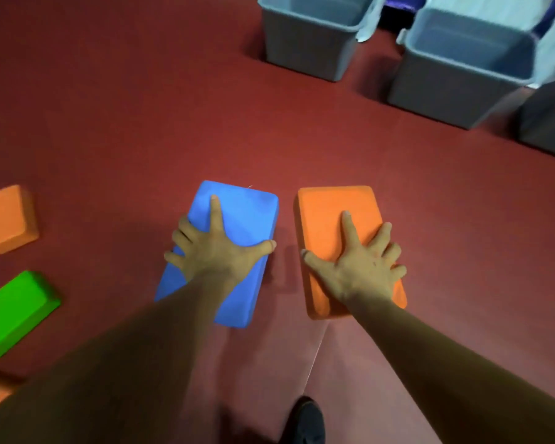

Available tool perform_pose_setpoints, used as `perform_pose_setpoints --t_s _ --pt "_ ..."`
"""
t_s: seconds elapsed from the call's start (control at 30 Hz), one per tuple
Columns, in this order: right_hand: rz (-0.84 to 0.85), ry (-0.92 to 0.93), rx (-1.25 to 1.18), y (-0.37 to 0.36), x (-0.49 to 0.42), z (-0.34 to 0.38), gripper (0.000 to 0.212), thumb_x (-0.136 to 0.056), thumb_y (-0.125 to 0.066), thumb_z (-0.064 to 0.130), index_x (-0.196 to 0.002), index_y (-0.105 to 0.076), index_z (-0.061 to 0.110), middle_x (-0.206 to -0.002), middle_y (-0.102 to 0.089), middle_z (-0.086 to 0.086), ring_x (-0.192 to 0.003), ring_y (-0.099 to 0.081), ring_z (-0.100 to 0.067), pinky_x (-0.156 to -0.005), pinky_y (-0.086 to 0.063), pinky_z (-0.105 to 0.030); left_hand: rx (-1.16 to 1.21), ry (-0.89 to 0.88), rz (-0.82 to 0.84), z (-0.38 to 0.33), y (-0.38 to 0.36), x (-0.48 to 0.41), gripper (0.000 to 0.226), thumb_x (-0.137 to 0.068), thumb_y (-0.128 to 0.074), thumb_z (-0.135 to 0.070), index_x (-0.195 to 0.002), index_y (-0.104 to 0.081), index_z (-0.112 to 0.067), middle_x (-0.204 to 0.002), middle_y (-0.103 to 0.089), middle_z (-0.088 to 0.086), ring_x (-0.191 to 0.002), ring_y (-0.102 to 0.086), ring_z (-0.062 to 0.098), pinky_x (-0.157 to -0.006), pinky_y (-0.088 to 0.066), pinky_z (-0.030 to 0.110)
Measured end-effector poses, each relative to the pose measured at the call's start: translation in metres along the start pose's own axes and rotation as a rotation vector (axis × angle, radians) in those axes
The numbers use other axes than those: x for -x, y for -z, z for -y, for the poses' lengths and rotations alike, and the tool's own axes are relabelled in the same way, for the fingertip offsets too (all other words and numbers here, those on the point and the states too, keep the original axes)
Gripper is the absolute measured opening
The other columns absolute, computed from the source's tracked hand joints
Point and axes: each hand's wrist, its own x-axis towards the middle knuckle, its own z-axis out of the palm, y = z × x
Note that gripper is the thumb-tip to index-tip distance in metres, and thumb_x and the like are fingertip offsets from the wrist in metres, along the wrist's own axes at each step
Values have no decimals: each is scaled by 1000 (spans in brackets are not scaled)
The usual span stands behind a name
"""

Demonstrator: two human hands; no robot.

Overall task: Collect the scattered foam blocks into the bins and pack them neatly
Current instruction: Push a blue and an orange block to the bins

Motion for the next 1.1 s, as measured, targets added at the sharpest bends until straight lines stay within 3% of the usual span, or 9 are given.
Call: perform_pose_setpoints --t_s 0.13,0.73,1.1 --pt "-83 -82 7 30 -75 -27 111 -62 -45 96 -156 -4 53 -166 5 -20 -143 -16 -48 -111 -20 -66 28 -83 -24 -89 4 -36 136 -42 -55 -101 -156 -2 -48 -152 -20 16 -137 -27 38 -111 -25 62" --pt "-140 -384 -73 136 -346 -87 109 -63 -44 95 -155 -4 53 -166 6 -19 -143 -15 -48 -111 -20 -66 -56 -405 83 -404 -43 -204 136 -41 -53 -103 -154 1 -50 -153 -17 16 -137 -25 35 -108 -26 57" --pt "-189 -465 -161 233 -555 -142 108 -64 -45 95 -155 -4 53 -166 6 -18 -143 -15 -47 -112 -19 -66 -51 -461 64 -638 -63 -306 137 -40 -49 -104 -154 1 -50 -154 -17 17 -138 -23 37 -111 -25 60"
